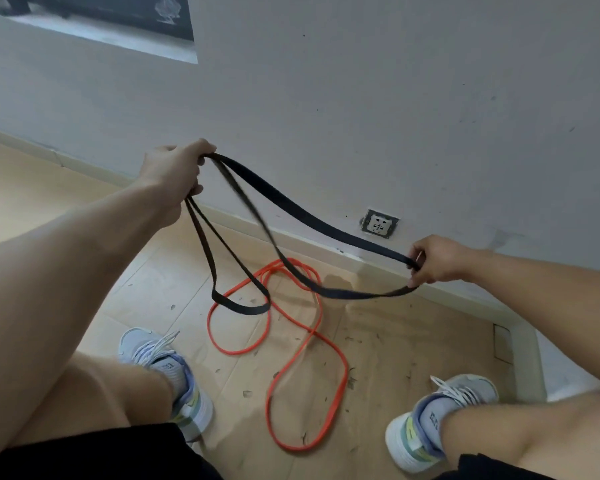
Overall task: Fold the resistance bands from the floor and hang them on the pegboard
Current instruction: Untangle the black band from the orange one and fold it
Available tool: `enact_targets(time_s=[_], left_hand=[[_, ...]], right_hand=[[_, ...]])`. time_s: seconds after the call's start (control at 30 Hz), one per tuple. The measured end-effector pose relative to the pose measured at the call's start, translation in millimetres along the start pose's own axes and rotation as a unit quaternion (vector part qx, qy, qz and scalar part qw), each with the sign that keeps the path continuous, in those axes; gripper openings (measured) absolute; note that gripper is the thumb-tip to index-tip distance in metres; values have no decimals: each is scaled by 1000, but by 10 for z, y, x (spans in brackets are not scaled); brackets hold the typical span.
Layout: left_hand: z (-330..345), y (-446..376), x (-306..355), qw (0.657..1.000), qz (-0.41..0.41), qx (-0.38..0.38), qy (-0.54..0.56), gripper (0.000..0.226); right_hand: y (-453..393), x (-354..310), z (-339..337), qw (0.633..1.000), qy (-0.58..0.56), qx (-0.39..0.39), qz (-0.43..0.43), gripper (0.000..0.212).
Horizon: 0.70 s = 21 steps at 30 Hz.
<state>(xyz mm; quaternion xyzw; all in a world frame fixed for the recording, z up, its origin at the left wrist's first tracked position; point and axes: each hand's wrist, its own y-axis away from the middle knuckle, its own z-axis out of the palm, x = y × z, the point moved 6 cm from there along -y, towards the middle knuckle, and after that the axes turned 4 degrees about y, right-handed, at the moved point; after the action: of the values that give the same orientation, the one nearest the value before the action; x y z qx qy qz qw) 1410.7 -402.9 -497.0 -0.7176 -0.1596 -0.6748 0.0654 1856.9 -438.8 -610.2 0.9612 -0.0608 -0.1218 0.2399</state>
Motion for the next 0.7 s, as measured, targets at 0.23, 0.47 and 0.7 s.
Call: enact_targets(time_s=[0.23, 0.47, 0.7], left_hand=[[544, 482, 216, 964, 73, -251, -42, 31], [764, 749, 322, 946, 115, -295, -69, 38], [693, 843, 484, 957, 107, -270, 5, 37]], right_hand=[[136, -387, 85, 992, 82, -43, -86, 63], [594, -1461, -120, 950, -149, 0, -276, 80], [754, -1822, -1, 934, -162, -26, -316, 81]])
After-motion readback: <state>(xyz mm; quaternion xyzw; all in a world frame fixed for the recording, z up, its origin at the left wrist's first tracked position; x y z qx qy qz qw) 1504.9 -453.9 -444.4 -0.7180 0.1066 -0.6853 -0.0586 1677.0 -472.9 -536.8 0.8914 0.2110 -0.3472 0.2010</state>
